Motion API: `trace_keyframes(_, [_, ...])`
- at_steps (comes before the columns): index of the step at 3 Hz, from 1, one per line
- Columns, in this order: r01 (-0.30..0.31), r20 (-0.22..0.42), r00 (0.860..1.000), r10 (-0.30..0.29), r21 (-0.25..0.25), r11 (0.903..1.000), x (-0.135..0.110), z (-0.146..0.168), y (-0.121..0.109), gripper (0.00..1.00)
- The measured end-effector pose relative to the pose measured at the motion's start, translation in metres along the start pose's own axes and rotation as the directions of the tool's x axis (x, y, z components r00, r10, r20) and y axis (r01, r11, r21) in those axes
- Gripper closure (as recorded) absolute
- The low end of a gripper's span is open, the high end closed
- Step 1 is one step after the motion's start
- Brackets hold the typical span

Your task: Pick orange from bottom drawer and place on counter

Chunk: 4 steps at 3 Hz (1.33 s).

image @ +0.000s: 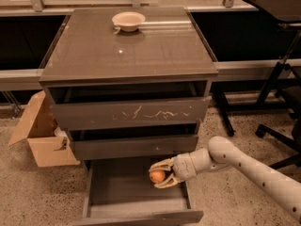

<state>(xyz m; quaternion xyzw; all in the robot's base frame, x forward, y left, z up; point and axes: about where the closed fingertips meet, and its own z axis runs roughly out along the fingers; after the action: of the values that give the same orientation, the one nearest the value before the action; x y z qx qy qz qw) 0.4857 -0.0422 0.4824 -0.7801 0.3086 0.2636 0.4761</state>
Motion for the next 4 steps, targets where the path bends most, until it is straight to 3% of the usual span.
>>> trace_keyframes(1, [0.000, 0.000, 1.000, 0.000, 0.000, 1.0000, 0.000, 0.000, 0.000, 1.00])
trace_keyframes(2, [0.069, -0.010, 0.998, -0.069, 0.021, 0.9974, -0.038, -0.014, -0.031, 1.00])
trace_keyframes(3, [0.171, -0.025, 0.985, -0.170, 0.035, 0.9846, -0.087, -0.039, -0.075, 1.00])
trace_keyframes(4, [0.270, -0.039, 0.962, -0.269, 0.024, 0.9626, -0.126, -0.062, -0.115, 1.00])
